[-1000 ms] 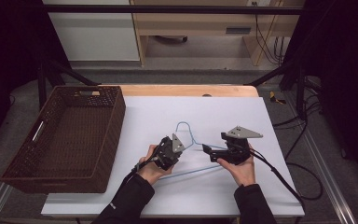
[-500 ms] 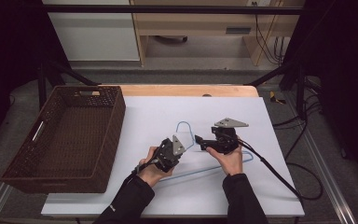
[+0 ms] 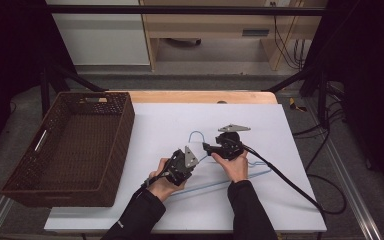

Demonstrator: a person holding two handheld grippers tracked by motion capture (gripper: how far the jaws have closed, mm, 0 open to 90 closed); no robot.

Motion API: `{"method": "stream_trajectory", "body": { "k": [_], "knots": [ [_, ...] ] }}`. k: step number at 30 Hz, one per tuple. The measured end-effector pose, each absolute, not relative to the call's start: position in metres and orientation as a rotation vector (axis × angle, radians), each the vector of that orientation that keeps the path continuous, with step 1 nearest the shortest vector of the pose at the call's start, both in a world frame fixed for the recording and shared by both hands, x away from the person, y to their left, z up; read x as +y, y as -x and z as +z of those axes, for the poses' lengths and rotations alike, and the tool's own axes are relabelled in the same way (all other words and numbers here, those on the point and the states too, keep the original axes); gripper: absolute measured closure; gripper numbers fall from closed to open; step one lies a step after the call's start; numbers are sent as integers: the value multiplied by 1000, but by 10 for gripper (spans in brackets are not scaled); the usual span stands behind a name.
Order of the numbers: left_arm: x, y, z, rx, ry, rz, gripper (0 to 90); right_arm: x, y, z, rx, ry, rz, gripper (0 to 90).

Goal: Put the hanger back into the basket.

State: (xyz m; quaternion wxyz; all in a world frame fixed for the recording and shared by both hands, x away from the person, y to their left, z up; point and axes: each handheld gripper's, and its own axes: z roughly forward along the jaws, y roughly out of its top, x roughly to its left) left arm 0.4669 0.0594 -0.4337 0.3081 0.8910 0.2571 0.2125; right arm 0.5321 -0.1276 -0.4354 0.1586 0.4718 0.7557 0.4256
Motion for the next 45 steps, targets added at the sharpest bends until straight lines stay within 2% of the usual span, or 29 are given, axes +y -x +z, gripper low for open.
{"method": "stream_trajectory", "body": {
  "k": [15, 24, 33, 35, 38, 42, 45],
  "knots": [
    [57, -466, -438, 686, -2353, 557, 870, -116, -542, -457, 2201, -1393, 1144, 587],
    [57, -465, -440, 672, -2360, 530, 869, -112, -544, -461, 2221, -1438, 1141, 787],
    [56, -464, -443, 675, -2360, 515, 863, -113, -543, -458, 2196, -1495, 1165, 826],
    [55, -466, -446, 669, -2361, 483, 850, -112, -542, -456, 2191, -1511, 1190, 846],
    [53, -467, -449, 684, -2375, 505, 801, -111, -539, -453, 2187, -1493, 1231, 859],
    [56, -473, -448, 731, -2347, 471, 693, -112, -537, -452, 2184, -1487, 1213, 860],
    [57, -477, -448, 750, -2337, 412, 649, -112, -536, -451, 2180, -1478, 1217, 860]
  ]
}}
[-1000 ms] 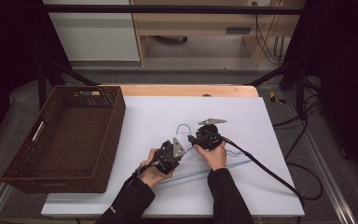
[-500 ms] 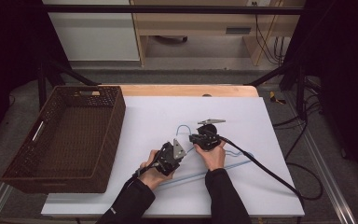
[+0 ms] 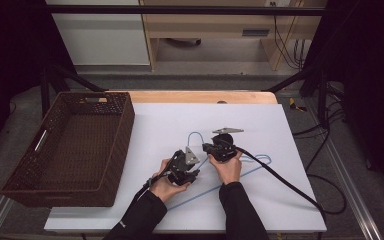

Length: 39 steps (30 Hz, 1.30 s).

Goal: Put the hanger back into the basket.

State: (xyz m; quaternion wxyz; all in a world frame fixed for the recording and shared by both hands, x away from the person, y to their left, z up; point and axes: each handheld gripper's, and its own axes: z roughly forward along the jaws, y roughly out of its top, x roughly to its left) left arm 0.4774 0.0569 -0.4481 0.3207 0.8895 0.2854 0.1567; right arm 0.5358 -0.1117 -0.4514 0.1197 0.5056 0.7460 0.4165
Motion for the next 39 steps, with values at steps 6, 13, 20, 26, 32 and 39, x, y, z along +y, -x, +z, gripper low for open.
{"method": "stream_trajectory", "body": {
  "k": [6, 13, 20, 26, 32, 39],
  "knots": [
    [55, -484, -453, 765, -2366, 319, 718, -112, -535, -451, 2184, -1473, 1215, 860],
    [54, -486, -453, 791, -2348, 271, 828, -112, -534, -449, 2178, -1464, 1221, 860],
    [54, -484, -449, 872, -2298, 296, 868, -116, -530, -442, 2152, -1442, 1224, 844],
    [54, -479, -442, 885, -2258, 330, 870, -125, -518, -428, 2135, -1399, 1264, 696],
    [61, -475, -429, 870, -2220, 358, 871, -160, -491, -403, 2087, -1313, 1362, 556],
    [72, -471, -406, 864, -2176, 403, 872, -203, -450, -388, 2051, -1241, 1391, 370]
  ]
}}
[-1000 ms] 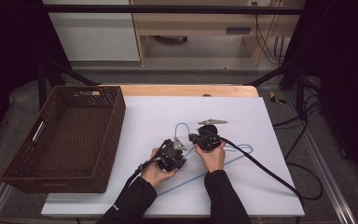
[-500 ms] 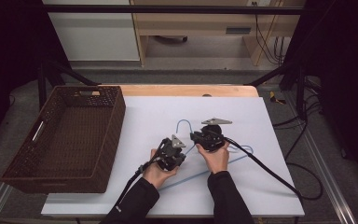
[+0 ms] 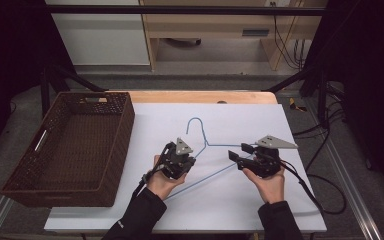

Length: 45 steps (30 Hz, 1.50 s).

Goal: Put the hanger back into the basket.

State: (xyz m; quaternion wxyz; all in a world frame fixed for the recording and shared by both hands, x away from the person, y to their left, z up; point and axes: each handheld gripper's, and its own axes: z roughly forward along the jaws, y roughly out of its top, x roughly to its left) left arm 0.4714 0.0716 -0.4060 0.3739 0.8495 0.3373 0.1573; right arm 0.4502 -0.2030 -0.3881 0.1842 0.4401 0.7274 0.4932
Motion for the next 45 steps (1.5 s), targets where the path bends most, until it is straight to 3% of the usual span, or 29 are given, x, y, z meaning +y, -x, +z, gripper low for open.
{"method": "stream_trajectory", "body": {
  "k": [8, 9, 14, 26, 45],
  "knots": [
    [86, -464, -377, 850, -2151, 469, 872, -225, -425, -392, 2058, -1188, 1399, 200],
    [92, -462, -369, 849, -2146, 483, 872, -231, -419, -395, 2061, -1176, 1371, 145],
    [107, -458, -350, 853, -2131, 520, 872, -238, -411, -400, 2071, -1158, 1364, 80],
    [136, -452, -315, 832, -2120, 569, 872, -243, -404, -402, 2042, -1146, 1372, 26],
    [202, -458, -273, 859, -2058, 632, 872, -250, -403, -405, 2019, -1163, 1365, 27]
  ]
}}
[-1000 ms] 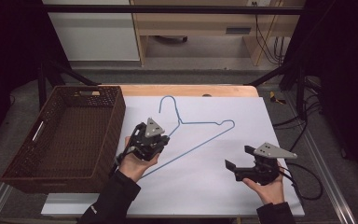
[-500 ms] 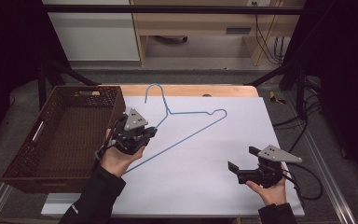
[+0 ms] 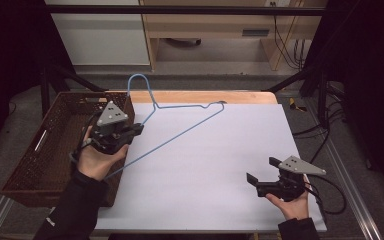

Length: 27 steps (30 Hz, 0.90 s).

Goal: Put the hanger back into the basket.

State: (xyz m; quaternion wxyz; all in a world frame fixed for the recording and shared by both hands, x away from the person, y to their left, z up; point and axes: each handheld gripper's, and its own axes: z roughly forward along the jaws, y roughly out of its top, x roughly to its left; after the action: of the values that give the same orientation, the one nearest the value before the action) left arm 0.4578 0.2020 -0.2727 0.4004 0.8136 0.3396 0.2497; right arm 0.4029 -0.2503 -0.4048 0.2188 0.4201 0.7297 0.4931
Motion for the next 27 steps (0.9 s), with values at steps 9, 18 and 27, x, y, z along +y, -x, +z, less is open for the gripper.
{"method": "stream_trajectory", "body": {
  "k": [9, 18, 27],
  "knots": [
    [238, -463, -265, 891, -2099, 654, 871, -249, -403, -405, 2018, -1168, 1370, 28],
    [269, -460, -258, 938, -2016, 706, 872, -250, -403, -405, 2020, -1167, 1370, 28],
    [303, -458, -255, 1014, -1962, 735, 872, -249, -403, -405, 2024, -1164, 1367, 28]
  ]
}}
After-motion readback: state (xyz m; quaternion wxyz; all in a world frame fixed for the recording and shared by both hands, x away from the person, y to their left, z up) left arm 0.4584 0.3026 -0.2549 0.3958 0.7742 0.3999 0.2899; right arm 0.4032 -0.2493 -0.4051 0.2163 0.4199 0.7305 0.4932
